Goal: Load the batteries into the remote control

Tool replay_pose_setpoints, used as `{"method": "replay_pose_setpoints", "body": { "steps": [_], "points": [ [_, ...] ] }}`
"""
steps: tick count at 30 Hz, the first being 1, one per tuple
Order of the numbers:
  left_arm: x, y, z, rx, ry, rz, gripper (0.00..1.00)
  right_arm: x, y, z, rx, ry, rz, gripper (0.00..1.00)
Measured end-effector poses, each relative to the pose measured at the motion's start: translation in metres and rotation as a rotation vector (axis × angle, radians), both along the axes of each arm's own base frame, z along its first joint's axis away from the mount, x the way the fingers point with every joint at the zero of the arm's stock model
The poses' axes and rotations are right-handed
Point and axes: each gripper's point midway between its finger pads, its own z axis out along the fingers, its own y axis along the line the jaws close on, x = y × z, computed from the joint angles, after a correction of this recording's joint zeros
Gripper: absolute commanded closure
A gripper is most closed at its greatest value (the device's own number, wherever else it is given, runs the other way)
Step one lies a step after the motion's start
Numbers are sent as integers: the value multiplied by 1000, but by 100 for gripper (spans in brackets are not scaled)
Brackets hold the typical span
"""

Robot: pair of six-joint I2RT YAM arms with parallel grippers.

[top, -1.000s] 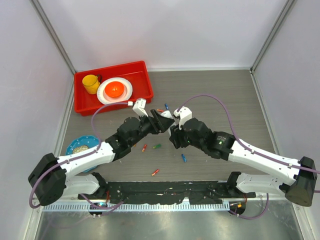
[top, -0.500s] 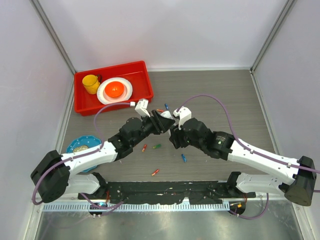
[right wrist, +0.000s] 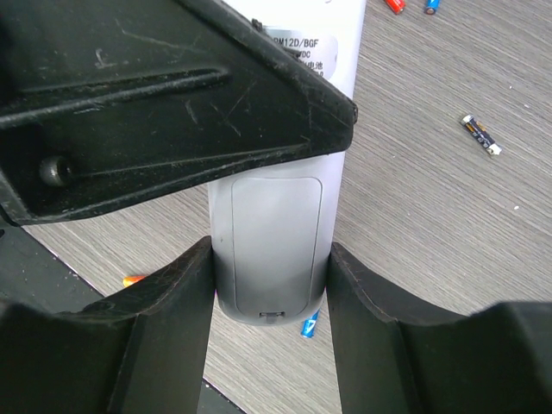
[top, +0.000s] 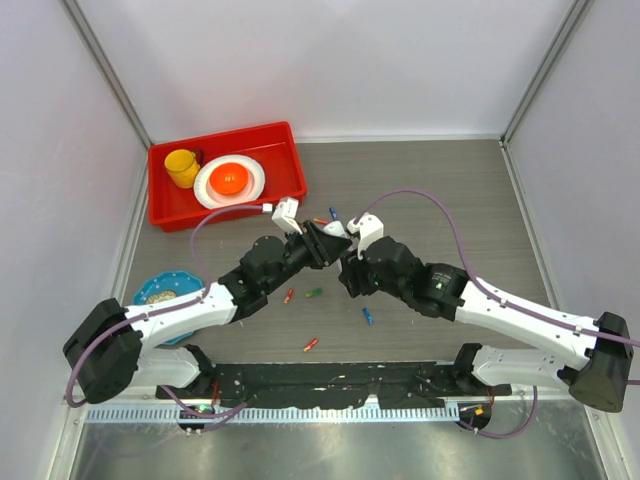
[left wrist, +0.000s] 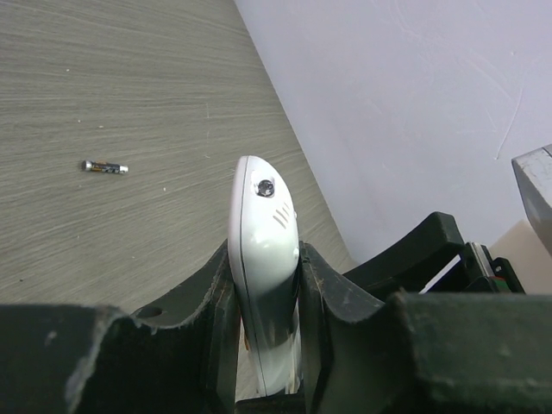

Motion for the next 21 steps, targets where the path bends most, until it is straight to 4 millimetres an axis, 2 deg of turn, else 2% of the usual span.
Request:
{"method": "replay_pose_setpoints", "body": {
  "steps": [1,2,7,16,18,21],
  "points": [
    [0,0,0,-1,1,0,100,0,0,0,1,0,0,39],
    [0,0,0,-2,1,1,100,0,0,1,2,-1,0,35],
    [5,4,0,3,-7,36,100,-4,-2,13,42,-8,1,23],
    [22,28,10,3,-48,139,100,-17,-3,65,193,-20,19,20],
    [22,38,14,-13,-63,154,100,-19,-7,73,246,-35,0,20],
    [21,52,17,-55,-76,166,100,-20,-15,74,341,-58,-41,20]
  ]
}}
